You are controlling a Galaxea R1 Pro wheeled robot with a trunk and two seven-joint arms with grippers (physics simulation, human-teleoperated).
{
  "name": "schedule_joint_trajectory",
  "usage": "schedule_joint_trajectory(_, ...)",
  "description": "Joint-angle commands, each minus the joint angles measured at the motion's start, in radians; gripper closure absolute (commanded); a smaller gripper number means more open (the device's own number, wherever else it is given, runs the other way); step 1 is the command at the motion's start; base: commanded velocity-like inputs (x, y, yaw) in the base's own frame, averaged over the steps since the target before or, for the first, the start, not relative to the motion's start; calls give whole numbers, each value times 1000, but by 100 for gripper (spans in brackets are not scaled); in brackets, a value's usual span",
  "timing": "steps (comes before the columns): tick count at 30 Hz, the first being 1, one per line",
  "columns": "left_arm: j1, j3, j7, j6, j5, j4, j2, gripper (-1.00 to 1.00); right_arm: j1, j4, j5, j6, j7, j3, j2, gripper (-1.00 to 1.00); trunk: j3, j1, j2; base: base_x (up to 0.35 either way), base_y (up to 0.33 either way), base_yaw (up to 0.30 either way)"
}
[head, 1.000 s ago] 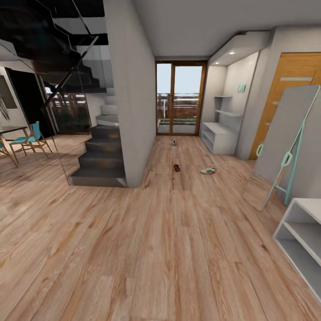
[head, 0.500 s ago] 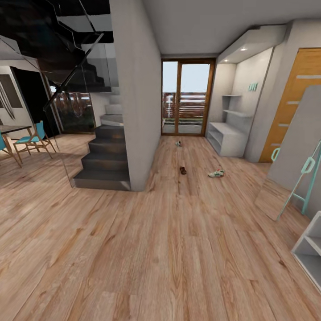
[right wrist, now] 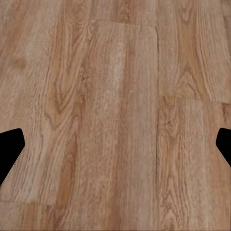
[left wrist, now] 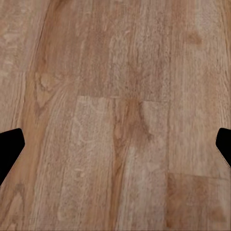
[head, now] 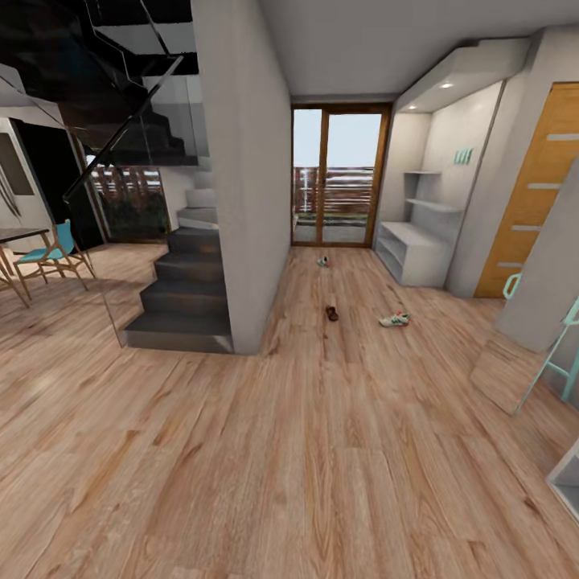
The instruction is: Pick up the two gym shoes and the two sandals from the corridor floor and place them onto the hallstand (shoe rack) in the corridor, making sure they are on the rack and not on the floor. Arrange them so the two gym shoes are next to each other and the two sandals are next to each other.
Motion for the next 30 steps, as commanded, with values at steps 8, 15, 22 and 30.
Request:
schedule_joint_trajectory(8, -1, 1, 0, -3, 0, 1, 0, -100, -1, 1, 0, -3, -1, 0, 0, -100, -1, 1, 0, 337, 0, 0)
schedule_joint_trajectory(15, -1, 1, 0, -3, 0, 1, 0, -100, -1, 1, 0, -3, -1, 0, 0, -100, -1, 1, 0, 337, 0, 0)
schedule_joint_trajectory(22, -1, 1, 0, -3, 0, 1, 0, -100, -1, 1, 0, -3, -1, 0, 0, -100, -1, 1, 0, 337, 0, 0)
schedule_joint_trajectory(30, -1, 1, 0, -3, 0, 1, 0, -100, -1, 1, 0, -3, -1, 0, 0, -100, -1, 1, 0, 337, 0, 0)
